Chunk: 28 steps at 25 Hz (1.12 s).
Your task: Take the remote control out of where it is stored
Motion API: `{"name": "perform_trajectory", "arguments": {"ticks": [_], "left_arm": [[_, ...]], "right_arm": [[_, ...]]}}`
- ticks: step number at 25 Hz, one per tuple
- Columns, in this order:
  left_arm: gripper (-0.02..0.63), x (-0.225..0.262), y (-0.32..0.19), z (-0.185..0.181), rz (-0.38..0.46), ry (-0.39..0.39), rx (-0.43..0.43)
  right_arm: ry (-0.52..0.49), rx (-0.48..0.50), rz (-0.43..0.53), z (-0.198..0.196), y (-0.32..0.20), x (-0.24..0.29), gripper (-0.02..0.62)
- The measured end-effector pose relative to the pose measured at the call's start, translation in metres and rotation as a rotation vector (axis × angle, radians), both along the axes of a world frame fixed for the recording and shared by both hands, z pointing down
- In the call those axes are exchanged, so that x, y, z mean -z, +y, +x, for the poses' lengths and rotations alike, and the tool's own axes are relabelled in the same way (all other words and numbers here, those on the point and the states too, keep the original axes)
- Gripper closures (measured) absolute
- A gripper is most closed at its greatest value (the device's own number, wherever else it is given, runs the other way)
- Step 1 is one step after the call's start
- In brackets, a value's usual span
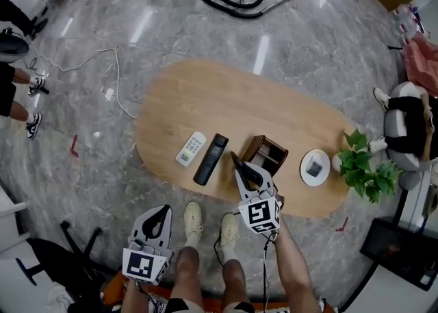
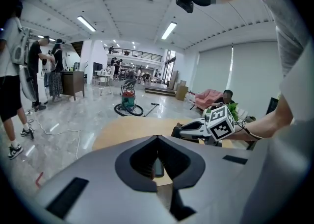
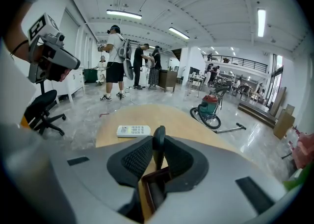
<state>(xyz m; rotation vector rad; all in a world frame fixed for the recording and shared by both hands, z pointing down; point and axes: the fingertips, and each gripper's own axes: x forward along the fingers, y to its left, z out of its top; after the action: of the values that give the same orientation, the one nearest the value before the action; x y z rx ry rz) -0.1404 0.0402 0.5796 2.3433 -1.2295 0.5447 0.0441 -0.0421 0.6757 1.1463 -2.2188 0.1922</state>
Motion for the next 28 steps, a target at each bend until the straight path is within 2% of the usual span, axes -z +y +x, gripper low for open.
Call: {"name": "perform_trajectory", "arguments": {"ticks": [10,28], "left_arm": [[0.601,-0.014,0.006,0.006,-0.014,0.003,0.0],[0.6,-0.04,0.026,0.009,-0.051,0.002,-0.013]], "right_arm": [[-0.016,0.009,0.024,-0.002,0.003,-0.005,0.512],[0.053,0.128,0.084,-0.029,0.034,-0.016,0.512]]}}
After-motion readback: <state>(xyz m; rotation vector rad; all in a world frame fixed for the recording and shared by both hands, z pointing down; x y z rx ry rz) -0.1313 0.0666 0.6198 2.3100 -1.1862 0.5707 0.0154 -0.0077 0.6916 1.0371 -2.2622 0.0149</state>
